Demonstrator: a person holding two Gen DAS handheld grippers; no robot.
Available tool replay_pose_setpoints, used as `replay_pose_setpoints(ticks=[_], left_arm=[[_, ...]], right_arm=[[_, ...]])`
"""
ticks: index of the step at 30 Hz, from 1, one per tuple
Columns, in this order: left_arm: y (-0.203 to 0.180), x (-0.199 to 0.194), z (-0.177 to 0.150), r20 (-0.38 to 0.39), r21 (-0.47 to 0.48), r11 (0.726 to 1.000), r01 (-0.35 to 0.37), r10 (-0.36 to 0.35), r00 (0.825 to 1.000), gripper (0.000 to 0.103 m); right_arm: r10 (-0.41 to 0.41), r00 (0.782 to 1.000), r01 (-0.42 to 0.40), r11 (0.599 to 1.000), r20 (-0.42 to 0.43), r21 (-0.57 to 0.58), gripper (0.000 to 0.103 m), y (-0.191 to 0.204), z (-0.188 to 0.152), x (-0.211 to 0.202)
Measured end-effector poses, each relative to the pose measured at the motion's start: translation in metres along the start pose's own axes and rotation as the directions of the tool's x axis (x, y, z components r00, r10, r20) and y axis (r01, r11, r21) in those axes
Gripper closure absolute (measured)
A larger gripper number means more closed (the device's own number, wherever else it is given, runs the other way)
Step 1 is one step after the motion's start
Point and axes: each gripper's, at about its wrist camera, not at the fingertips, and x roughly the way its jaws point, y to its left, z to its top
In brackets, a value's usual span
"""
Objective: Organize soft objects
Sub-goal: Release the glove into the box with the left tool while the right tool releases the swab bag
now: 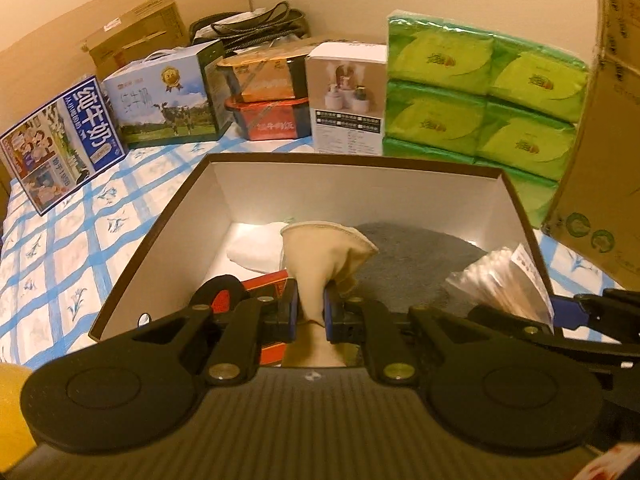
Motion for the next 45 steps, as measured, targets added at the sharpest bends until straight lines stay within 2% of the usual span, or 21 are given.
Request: replay_pose_setpoints(ticks=[5, 7, 9, 19, 21, 23, 25, 36, 45], left_arm=[[0.002, 0.004, 0.002, -0.010, -0.022, 1.000, -0.014, 0.013, 1.000, 0.083], [0.003, 0.006, 0.003, -0.015, -0.044, 0.999, -0.023, 0.023, 1.000, 0.065], [0.005, 0.006, 0.004, -0.016, -0.069, 0.997, -0.031, 0.030, 0.999, 0.056], [0.012, 0.009, 0.004, -0.033, -0.106, 0.993, -0.046, 0.043, 0.999, 0.056], [0.012, 0.010, 0.003, -0.037, -0.107, 0.993, -0.048, 0.045, 0.998, 0.056], [0.012, 0.011, 0.002, -0.040, -0.108, 0.993, -0.052, 0.048, 0.998, 0.056], [0.013, 0.012, 0.001, -0.046, -0.111, 0.992, -0.055, 0.050, 0.998, 0.056], [0.014, 0.011, -0.004, -0.057, -0.110, 0.993, -0.048, 0.042, 0.998, 0.055], [0.009, -0.011, -0.009, -0.039, -0.099, 0.995, -0.001, -0.003, 0.999, 0.052]], right_arm=[[-0.002, 1.000, 0.002, 1.000, 0.003, -0.013, 0.063, 0.002, 0.002, 0.002], [-0.005, 1.000, 0.005, 1.000, 0.004, -0.021, 0.063, 0.002, 0.002, 0.002], [-0.004, 1.000, 0.004, 1.000, 0.006, -0.020, 0.063, 0.001, 0.002, 0.002], [-0.003, 1.000, 0.004, 0.999, 0.014, -0.032, 0.063, 0.000, 0.002, 0.001], [-0.010, 0.999, 0.011, 0.999, 0.031, -0.037, 0.058, 0.002, 0.002, 0.001], [-0.038, 0.998, 0.039, 0.998, 0.045, -0.042, 0.044, 0.003, 0.002, 0.001], [-0.041, 0.997, 0.044, 0.998, 0.066, -0.045, 0.038, 0.003, 0.002, 0.000], [-0.059, 0.997, 0.062, 0.997, 0.055, -0.049, 0.035, -0.002, -0.006, -0.006], [-0.049, 0.995, 0.053, 0.998, 0.086, -0.040, 0.032, 0.003, -0.013, -0.037]])
